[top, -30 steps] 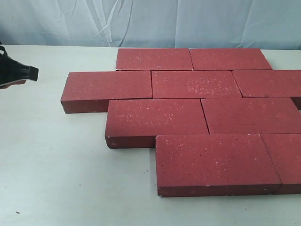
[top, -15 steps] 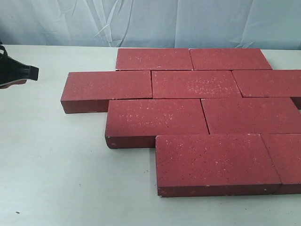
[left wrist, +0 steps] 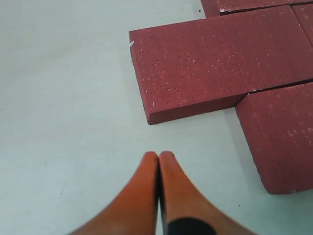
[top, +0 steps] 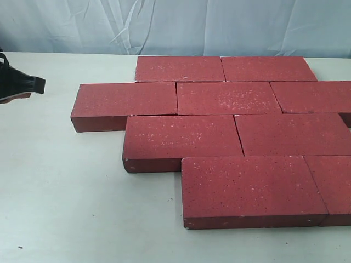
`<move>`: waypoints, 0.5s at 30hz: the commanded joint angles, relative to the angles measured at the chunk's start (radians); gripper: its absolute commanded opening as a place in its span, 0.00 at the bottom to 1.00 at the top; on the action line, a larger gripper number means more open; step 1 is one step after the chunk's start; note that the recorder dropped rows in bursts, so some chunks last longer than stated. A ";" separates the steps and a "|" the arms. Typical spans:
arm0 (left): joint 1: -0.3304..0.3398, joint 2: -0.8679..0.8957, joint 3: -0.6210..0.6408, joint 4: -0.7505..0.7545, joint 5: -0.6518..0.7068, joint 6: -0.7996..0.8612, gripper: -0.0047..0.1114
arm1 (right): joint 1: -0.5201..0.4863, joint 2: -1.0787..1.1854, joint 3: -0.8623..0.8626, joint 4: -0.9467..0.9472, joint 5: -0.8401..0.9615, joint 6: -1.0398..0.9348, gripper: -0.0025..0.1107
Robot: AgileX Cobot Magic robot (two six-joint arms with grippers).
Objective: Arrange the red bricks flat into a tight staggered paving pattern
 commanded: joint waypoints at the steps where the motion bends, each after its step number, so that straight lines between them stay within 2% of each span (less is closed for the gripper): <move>1: -0.005 -0.007 0.009 -0.008 -0.001 0.000 0.04 | -0.078 -0.066 0.005 0.004 -0.010 -0.007 0.02; 4: -0.005 -0.007 0.009 -0.008 -0.001 0.000 0.04 | -0.110 -0.093 0.005 0.004 -0.010 -0.007 0.02; 15: -0.005 -0.007 0.009 -0.008 0.001 0.000 0.04 | -0.109 -0.112 0.005 0.019 -0.010 -0.007 0.02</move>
